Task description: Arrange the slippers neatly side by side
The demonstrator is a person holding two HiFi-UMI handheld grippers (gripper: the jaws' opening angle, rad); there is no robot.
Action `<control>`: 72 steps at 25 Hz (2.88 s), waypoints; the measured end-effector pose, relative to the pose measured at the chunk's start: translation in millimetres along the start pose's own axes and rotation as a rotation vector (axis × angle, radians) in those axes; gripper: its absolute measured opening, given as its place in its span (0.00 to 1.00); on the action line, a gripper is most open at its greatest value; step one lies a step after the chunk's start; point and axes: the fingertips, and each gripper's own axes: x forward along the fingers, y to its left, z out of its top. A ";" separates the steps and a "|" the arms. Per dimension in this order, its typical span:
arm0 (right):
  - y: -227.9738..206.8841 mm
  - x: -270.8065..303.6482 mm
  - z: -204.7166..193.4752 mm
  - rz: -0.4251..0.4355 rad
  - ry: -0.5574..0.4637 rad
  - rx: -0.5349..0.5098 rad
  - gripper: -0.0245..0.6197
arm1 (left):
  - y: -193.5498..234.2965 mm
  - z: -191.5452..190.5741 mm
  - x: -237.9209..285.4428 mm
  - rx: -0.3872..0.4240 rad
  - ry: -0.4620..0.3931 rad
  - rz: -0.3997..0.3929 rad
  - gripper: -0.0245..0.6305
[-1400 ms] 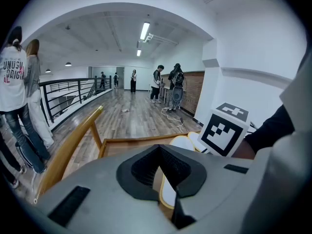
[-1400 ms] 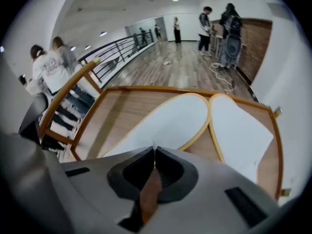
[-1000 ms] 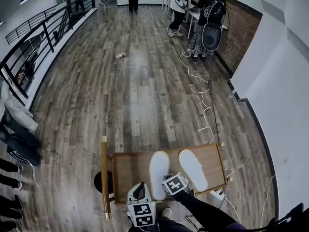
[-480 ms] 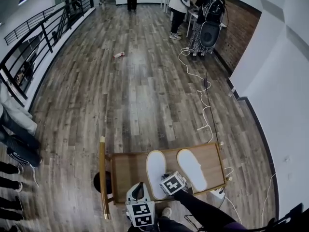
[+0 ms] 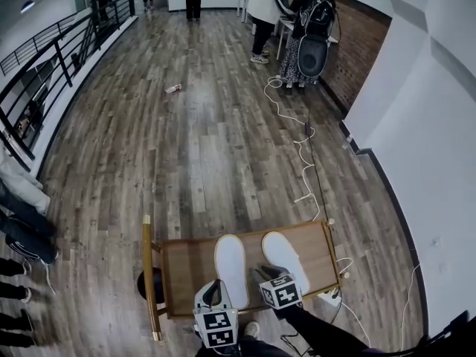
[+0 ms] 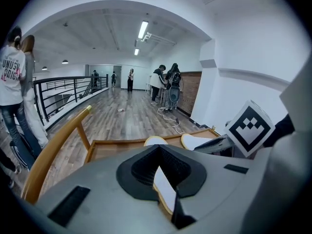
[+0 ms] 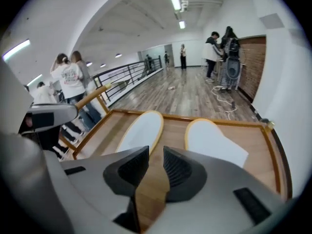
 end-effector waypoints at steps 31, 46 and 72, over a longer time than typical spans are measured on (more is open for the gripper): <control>-116.0 -19.1 -19.9 -0.098 0.176 0.111 0.06 | -15.3 4.6 4.0 0.027 -0.007 0.004 0.04; -67.4 -6.0 -0.9 0.018 0.116 0.366 0.06 | -16.4 3.9 -0.8 0.012 -0.014 0.015 0.04; -53.0 -1.1 -4.3 0.008 0.115 0.402 0.13 | -17.7 6.9 -1.3 0.009 -0.023 0.010 0.04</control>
